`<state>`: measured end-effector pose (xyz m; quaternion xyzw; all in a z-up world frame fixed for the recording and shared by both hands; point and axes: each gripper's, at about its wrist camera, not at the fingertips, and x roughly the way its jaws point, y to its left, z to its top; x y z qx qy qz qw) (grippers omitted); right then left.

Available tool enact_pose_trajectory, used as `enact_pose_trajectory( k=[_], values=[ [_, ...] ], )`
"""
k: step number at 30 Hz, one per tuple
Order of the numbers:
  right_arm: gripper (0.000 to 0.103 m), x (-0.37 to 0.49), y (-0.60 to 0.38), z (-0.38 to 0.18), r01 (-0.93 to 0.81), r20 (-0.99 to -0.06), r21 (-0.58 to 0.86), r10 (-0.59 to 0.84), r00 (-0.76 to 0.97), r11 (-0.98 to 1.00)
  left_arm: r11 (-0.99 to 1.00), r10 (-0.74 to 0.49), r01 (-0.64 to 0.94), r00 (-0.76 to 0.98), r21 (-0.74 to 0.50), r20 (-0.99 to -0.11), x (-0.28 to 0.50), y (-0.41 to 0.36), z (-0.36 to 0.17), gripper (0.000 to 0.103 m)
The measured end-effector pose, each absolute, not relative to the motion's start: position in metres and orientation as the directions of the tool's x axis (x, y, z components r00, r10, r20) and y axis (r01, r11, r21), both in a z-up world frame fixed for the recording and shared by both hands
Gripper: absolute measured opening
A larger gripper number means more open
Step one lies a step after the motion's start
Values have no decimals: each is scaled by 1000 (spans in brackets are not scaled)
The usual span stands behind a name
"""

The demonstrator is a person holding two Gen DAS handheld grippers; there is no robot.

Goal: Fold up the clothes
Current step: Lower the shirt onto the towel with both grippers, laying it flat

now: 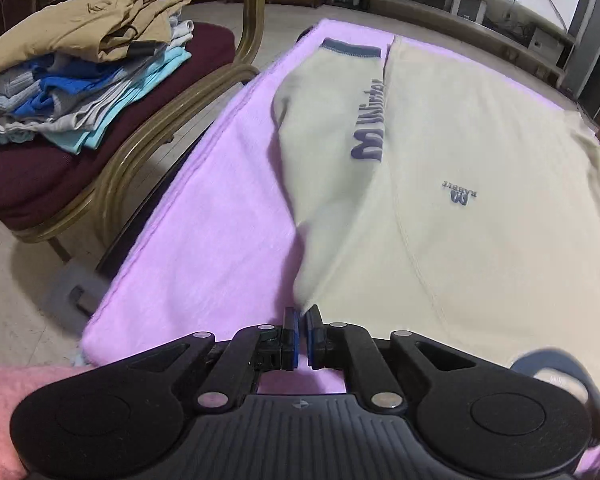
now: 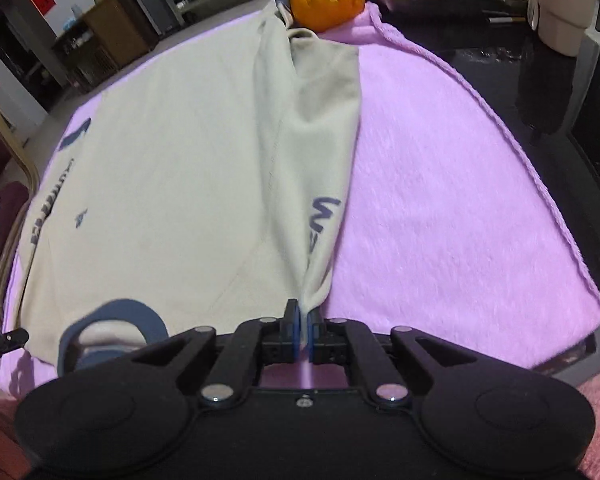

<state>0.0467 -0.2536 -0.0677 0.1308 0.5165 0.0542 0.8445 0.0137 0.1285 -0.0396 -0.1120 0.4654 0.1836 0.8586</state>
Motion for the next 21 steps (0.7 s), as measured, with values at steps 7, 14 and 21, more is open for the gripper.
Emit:
enact_pose_trajectory(
  k=[7, 14, 21],
  values=[
    [28, 26, -265, -33, -40, -735, 405, 352, 579, 913, 968, 14, -204, 618, -143, -786, -19, 97, -14, 19],
    [46, 11, -201, -45, -354, -755, 363, 495, 431, 862, 992, -35, 122, 591, 46, -806, -27, 20, -38, 29],
    [22, 0, -160, -62, -491, -807, 98, 358, 470, 866, 977, 54, 130, 605, 166, -794, -7, 14, -61, 1]
  ],
)
